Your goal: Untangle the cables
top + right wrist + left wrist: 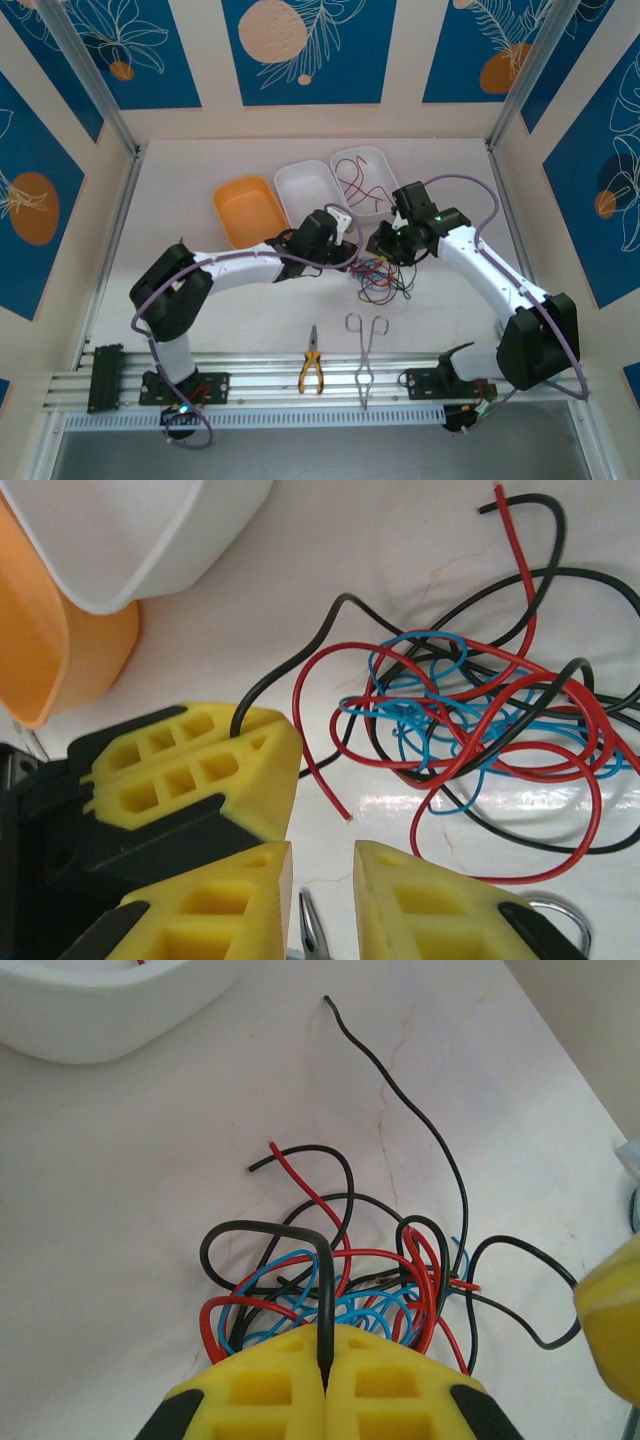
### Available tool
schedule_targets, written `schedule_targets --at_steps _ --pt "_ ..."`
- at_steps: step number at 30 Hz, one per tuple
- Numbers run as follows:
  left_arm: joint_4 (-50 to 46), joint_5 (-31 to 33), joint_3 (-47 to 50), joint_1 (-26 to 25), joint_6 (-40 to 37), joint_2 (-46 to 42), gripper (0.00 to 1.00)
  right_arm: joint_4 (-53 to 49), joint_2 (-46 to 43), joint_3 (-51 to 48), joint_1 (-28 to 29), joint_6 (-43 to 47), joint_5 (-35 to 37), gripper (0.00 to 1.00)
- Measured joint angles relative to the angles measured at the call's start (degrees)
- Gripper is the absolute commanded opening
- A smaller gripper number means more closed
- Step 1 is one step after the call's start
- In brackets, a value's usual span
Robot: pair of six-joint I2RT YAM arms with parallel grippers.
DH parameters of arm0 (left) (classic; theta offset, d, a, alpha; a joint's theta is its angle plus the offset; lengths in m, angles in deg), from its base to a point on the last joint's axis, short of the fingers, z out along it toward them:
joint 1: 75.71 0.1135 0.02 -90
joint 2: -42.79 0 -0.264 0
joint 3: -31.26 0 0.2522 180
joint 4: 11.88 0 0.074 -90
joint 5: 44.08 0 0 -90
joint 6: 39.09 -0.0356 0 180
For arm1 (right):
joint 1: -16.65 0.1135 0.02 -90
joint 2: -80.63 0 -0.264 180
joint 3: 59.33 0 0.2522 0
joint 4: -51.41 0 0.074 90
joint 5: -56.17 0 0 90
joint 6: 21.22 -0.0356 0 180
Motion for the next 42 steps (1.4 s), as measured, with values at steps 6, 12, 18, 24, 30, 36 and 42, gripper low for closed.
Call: schedule_targets --at_steps 6,12,18,24,30,36,42 --pt "2.14 0.0 1.53 0.0 0.85 -0.11 0.0 2.08 2.97 -0.57 -0.63 -1.07 1.38 0.23" --pt "3.56 -0.02 2.4 0.0 1.25 -0.11 0.0 3.82 5.57 -0.63 -2.45 -1.03 1.9 0.23" --pt "4.15 0.0 2.95 0.0 1.25 -0.68 0.0 4.92 7.69 -1.81 -3.21 -1.05 2.27 0.24" --pt "4.76 0.02 3.06 0.0 1.25 -0.83 0.0 4.63 7.74 -2.95 -3.26 -1.09 2.49 0.28" --pt "4.76 0.02 3.06 0.0 1.25 -0.83 0.0 4.33 7.74 -3.78 -3.3 -1.53 2.47 0.31" --pt "4.79 0.24 3.06 0.0 1.27 -0.83 0.0 4.04 7.72 -4.5 -3.3 -1.92 2.47 0.32" --pt "4.79 0.42 3.06 0.0 1.27 -0.83 0.0 4.11 7.72 -5.33 -3.28 -2.23 2.47 0.33"
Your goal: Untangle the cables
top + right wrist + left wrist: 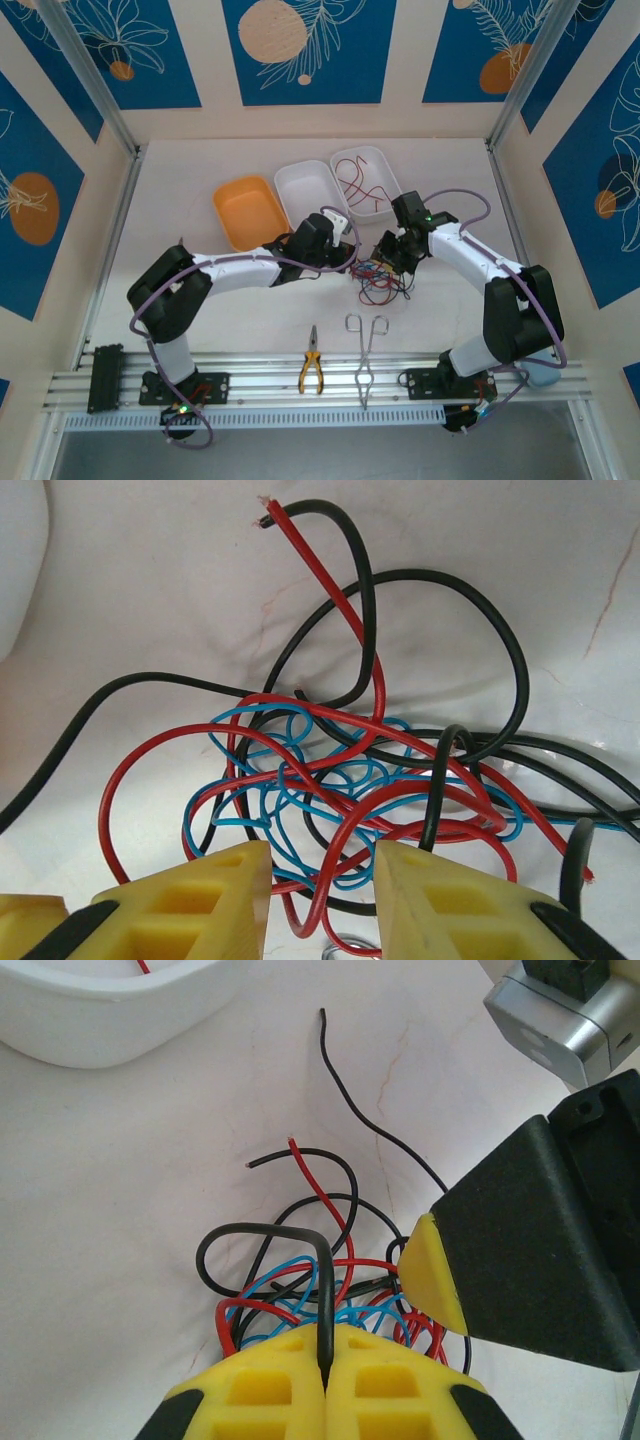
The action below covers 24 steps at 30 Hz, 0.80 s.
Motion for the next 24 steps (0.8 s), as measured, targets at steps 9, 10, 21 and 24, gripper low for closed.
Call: schedule_targets --at_steps 9,10,21,24 --pt "0.0 -0.02 0.0 0.0 0.24 0.0 0.0 1.66 0.13 -1.05 0.81 -1.33 -1.16 0.11" --pt "0.0 -0.02 0.0 0.0 0.24 0.0 0.0 1.84 0.13 -1.03 1.03 -1.4 -1.33 0.09" --pt "0.0 -0.07 0.0 0.0 0.24 0.0 0.0 1.68 -5.6 0.42 2.91 -0.7 -2.45 0.03" --pt "0.02 -0.09 0.0 0.0 0.26 0.0 0.0 1.68 -9.81 1.09 3.28 -0.24 -3.08 0.03"
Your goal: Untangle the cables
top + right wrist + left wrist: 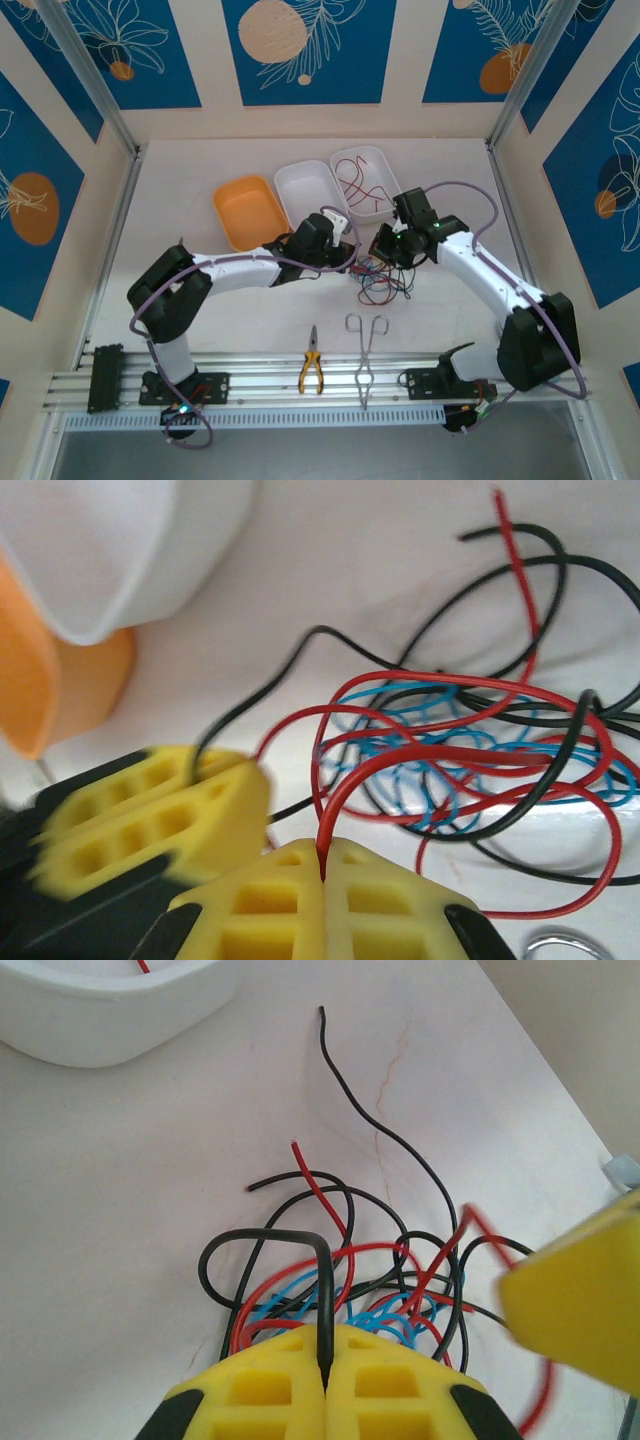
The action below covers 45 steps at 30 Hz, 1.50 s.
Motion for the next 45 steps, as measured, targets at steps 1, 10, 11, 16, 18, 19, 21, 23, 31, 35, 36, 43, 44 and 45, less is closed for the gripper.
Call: schedule_targets --at_steps 1,10,11,16,18,19,21,23,31,35,36,43,44,45 --pt "0.02 0.0 0.0 0.0 0.02 0.0 0.0 0.0 -1.18 0.17 0.07 0.26 -0.17 0.03" --pt "0.9 -0.63 0.0 0.0 0.15 0.04 0.0 -0.09 -8.13 3.98 1.07 3.34 -1.25 0.02" --pt "1.09 -0.63 0.0 0.0 0.15 0.04 0.0 -0.13 -8.52 4.39 1.18 3.69 -1.22 0.02" --pt "1.27 -0.63 0.0 0.0 0.15 0.04 0.0 -1.62 -9.81 7.5 1.53 5.92 -0.98 0.0" --pt "1.27 -0.61 0.0 0.0 0.15 0.04 0.0 -2.64 -10.19 9.38 1.55 6.93 -0.33 0.0" --pt "1.27 -0.63 0.02 0.0 0.15 0.04 0.0 -3.1 -10.38 10.29 1.55 7.34 -0.07 0.0" --pt "1.27 -0.61 0.17 0.0 0.15 0.04 0.0 -4.09 -10.73 12.48 1.55 8.28 0.59 0.0" --pt "1.27 -0.63 0.44 0.0 0.15 0.04 0.0 -4.92 -11.23 14.78 1.55 9.25 1.46 0.0" --pt "1.27 -0.61 0.76 0.02 0.15 0.11 0.0 -7.56 -13.33 22.1 1.55 12.41 3.32 0.0" --pt "1.73 -0.63 1.2 0.22 0.59 0.11 0.03 -9.6 -13.11 25.88 1.55 14.19 4.48 0.0" --pt "1.9 -0.66 1.4 0.28 0.79 0.11 0.05 -10.1 -12.98 26.91 1.53 14.64 4.81 0.0" --pt "4.96 -2.05 3.74 0.66 2.71 0.09 0.28 -11.5 -11.67 30.23 0.52 16.68 5.97 0.0" --pt "5.31 -2.29 4.0 0.76 3.04 0.09 0.33 -11.74 -11.34 30.34 0.22 16.81 5.97 0.0" --pt "5.6 -2.43 4.22 0.85 3.08 0.02 0.36 -11.91 -11.06 30.38 0.02 16.98 5.95 0.0"
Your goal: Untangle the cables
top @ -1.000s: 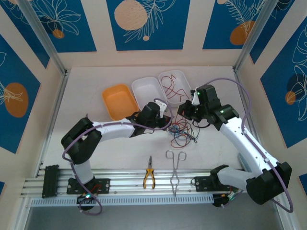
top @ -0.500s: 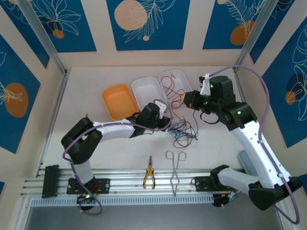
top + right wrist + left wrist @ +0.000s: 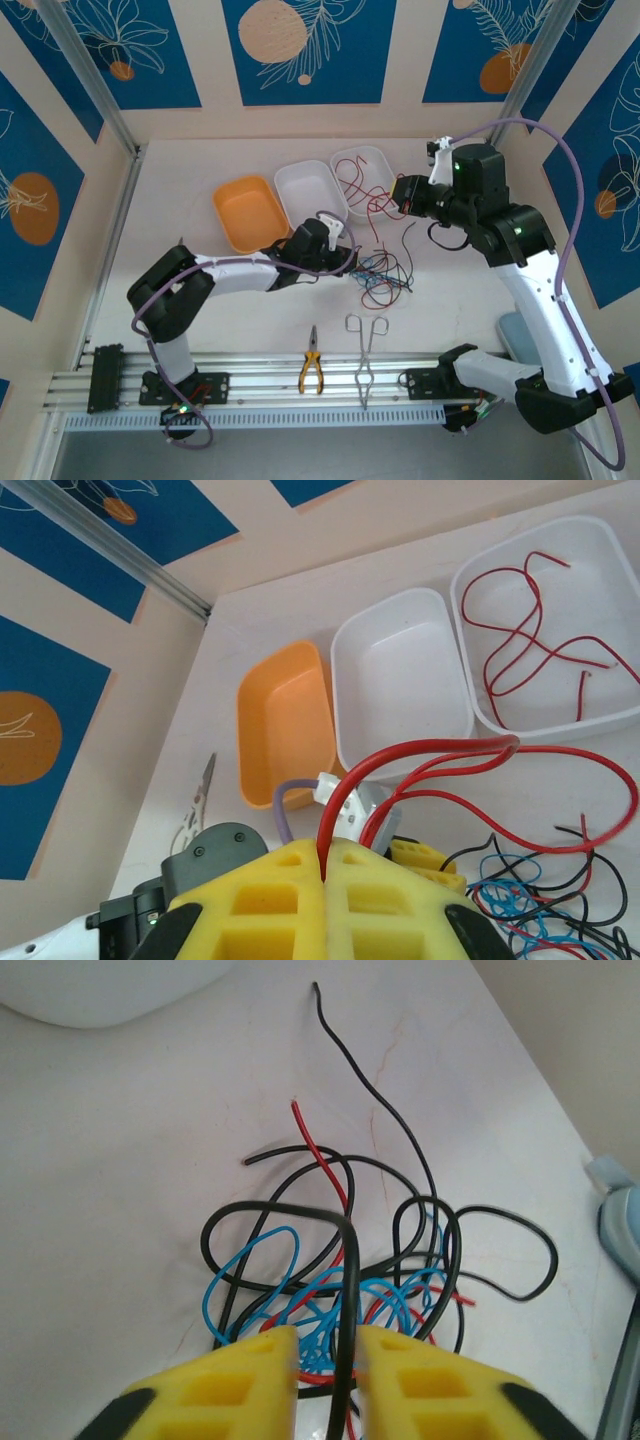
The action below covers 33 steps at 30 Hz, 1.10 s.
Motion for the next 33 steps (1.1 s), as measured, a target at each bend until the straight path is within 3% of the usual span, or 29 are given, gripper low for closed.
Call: schedule_targets --at_steps 11,18,25,33 --pt "5.55 -0.37 3.98 0.55 -1.27 -9.01 0.8 -0.5 1.51 0.0 -1.2 -0.07 -0.7 0.0" --pt "19.54 0.55 8.04 0.55 -6.1 -10.45 0.78 3.08 1.25 -0.74 -1.2 -4.44 -3.76 0.0" --pt "37.31 0.57 8.22 0.52 -7.76 -4.0 0.73 8.0 0.85 -2.27 -1.14 -9.14 -8.46 0.0" --pt "41.97 0.94 3.26 0.52 -7.69 -0.28 0.67 10.6 -0.31 -3.04 0.24 -11.21 -10.49 0.0"
